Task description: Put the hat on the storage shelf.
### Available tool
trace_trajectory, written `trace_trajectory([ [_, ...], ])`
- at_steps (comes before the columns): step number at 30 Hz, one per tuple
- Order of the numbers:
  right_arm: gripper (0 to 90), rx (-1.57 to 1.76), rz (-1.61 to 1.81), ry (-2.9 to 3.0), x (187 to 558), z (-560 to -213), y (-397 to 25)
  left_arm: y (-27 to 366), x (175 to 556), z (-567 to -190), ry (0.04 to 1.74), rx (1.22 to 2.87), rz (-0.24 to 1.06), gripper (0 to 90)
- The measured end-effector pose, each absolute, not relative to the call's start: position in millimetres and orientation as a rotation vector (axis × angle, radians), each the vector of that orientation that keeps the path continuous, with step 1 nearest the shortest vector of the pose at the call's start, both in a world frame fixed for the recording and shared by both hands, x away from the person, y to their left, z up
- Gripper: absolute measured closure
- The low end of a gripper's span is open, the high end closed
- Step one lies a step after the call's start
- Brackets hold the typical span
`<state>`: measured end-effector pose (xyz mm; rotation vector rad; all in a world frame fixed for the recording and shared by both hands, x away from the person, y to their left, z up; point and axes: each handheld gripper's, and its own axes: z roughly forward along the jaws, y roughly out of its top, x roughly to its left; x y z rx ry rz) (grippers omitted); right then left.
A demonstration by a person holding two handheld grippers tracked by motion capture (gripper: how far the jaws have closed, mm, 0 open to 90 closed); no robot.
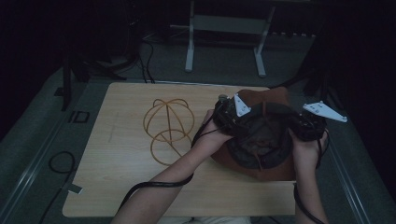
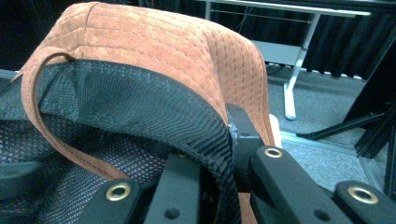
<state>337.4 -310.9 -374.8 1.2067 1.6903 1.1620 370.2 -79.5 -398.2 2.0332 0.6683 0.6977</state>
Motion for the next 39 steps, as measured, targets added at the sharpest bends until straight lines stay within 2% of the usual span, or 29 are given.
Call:
trace_trajectory([
  [2,84.6,1.199,1.156,1.694,336,-375,-308,-81,372,-401,0.688,2.029,0.725,25.5],
  [5,84.6,1.193,1.14,1.694,334,-377,-304,-82,374,-403,0.723,2.02,0.76,38.8],
  [11,84.5,1.209,1.131,1.711,333,-385,-300,-81,376,-404,0.774,1.979,0.833,77.7],
  [13,84.4,1.206,1.137,1.722,332,-388,-297,-80,377,-402,0.785,1.965,0.849,85.1],
  [25,79.7,1.201,1.173,1.709,316,-394,-294,-78,372,-389,0.734,1.964,0.89,86.5],
  [29,73.0,1.19,1.199,1.716,309,-394,-296,-76,369,-385,0.714,1.944,0.903,86.6],
  [35,57.9,1.156,1.264,1.728,292,-391,-302,-74,364,-376,0.677,1.912,0.917,86.5],
  [39,52.3,1.11,1.322,1.771,277,-388,-310,-70,362,-373,0.662,1.899,0.902,86.5],
])
